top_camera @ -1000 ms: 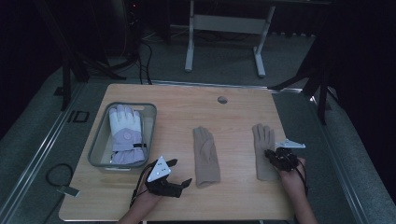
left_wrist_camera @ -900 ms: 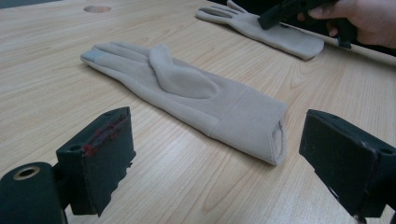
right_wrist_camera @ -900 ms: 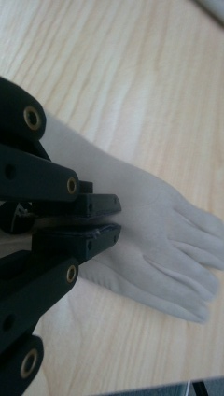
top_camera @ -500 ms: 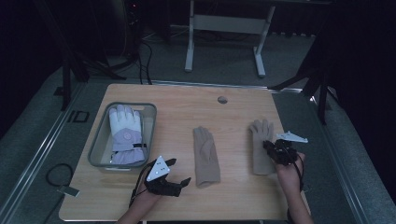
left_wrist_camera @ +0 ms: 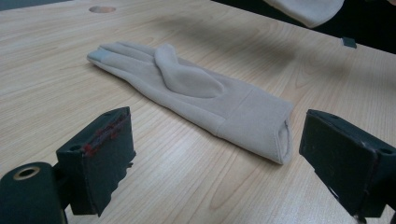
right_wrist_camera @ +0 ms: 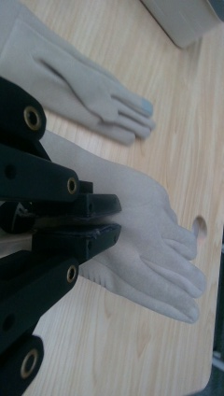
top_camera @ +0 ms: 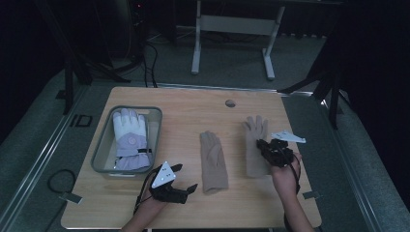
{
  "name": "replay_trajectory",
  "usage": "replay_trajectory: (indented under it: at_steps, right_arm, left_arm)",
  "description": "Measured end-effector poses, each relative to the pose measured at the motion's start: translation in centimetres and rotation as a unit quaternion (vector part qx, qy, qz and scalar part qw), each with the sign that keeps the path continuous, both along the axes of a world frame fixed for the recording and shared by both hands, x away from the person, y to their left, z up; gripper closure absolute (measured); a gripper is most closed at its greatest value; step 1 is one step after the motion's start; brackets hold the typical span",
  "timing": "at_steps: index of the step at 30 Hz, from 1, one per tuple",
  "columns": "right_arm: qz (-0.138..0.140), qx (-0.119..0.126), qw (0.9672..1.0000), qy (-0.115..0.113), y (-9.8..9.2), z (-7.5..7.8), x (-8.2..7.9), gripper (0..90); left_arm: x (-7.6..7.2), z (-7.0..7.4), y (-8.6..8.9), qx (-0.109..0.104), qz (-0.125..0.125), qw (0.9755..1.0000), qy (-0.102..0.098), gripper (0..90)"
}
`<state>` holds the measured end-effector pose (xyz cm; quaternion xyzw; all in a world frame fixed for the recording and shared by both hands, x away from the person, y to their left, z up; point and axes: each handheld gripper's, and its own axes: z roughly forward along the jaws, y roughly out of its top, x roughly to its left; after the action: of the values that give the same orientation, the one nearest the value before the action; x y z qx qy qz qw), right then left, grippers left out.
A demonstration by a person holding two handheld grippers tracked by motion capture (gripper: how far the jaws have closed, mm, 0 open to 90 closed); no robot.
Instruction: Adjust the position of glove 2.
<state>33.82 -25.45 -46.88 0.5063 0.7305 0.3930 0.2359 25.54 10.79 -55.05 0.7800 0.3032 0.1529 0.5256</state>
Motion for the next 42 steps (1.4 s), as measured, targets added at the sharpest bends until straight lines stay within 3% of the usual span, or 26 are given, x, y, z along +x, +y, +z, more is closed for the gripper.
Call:
replay_trajectory:
  at_steps: [3, 8, 16, 22, 27, 32, 42]
  right_arm:
    - [0.009, 0.002, 1.0, -0.001, 1.1, 0.0, -0.1, 84.5]
    - [0.036, 0.007, 0.9993, -0.002, 4.5, -0.1, -0.4, 84.4]
    - [0.05, 0.03, 0.9982, 0.01, 8.2, -0.4, -0.4, 84.4]
    - [0.058, 0.028, 0.9978, 0.015, 10.7, -0.8, -0.7, 84.3]
    - [0.066, 0.028, 0.9969, 0.032, 11.7, -2.1, -0.8, 84.2]
    - [0.067, 0.013, 0.9965, 0.048, 12.7, -3.8, -0.8, 83.9]
    - [0.069, -0.001, 0.9949, 0.073, 12.9, -6.3, -0.8, 80.8]
  left_arm:
    - [0.0, 0.0, 0.0, 0.0, 0.001, 1.0, 0.0, 10.1]
    - [0.0, 0.1, 0.1, 0.0, 0.003, 1.0, -0.003, 10.1]
    - [0.0, 0.2, 0.2, -0.003, 0.004, 1.0, -0.004, 10.1]
    - [-0.1, 0.3, 0.2, -0.004, 0.003, 1.0, -0.006, 10.1]
    - [-0.1, 0.3, 0.3, -0.005, 0.003, 1.0, -0.006, 10.1]
    - [-0.1, 0.3, 0.2, -0.006, 0.001, 1.0, -0.005, 10.1]
    - [-0.1, 0.2, 0.0, -0.003, -0.004, 1.0, -0.003, 10.1]
